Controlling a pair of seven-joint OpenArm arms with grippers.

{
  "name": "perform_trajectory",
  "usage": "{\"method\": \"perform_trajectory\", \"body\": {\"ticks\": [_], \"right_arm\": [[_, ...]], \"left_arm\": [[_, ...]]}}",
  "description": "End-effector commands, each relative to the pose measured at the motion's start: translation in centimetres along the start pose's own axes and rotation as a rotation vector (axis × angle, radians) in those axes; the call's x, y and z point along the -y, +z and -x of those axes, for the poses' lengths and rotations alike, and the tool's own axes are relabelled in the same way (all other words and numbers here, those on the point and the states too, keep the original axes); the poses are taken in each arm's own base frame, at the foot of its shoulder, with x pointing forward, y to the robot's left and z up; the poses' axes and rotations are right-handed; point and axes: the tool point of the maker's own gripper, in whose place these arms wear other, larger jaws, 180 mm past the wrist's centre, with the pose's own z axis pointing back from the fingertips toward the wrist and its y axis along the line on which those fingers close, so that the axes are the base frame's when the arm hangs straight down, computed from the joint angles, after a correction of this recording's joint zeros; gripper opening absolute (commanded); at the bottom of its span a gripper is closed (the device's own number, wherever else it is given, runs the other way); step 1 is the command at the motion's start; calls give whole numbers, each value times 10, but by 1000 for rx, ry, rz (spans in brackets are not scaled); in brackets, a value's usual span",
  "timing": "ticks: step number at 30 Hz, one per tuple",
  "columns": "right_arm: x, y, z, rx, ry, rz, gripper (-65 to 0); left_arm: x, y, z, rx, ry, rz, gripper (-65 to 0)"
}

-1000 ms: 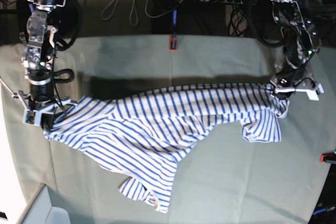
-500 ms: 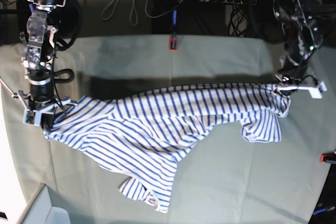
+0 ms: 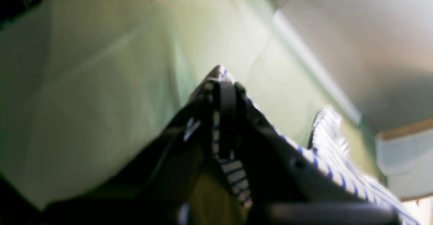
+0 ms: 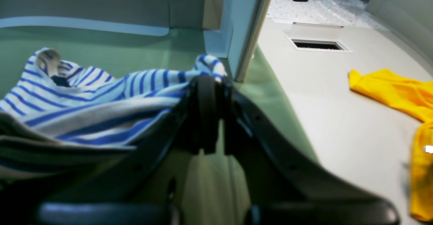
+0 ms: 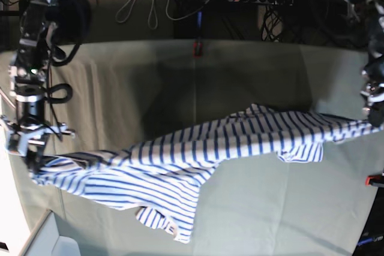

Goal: Layout the t-shirt on the table in an organized manner, then fold the t-shirt properly
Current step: 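Lift the shirt with both grippers and shake it out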

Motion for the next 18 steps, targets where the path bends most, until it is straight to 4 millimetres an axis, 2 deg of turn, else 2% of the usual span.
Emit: {"method": "perform_trajectory", "body": {"ticks": [1,3,4,7,10,14,18], "right_arm": [[13,-1,-26,86,14,29,-650],[14,3,-30,93,19,32,-650],[14,8,-24,77,24,28,-650],[13,22,-7,32,37,16,-650],[12,37,15,-32,46,5,-650],[10,50,39,-98,36,2,-650],[8,57,60,-155,31,-5,-650]], "left_arm": [[2,5,-22,69,0,12,-650],[-8,12,-28,82,23,-2,-650],[-11,14,-28,80,34,-5,-650],[-26,26,-14,33,40,-41,-650],[-46,44,14,-30,65,-108,-650],[-84,62,59,-129,137,-224,-650],[-122,69,100,-216,216,-324,-650]]}}
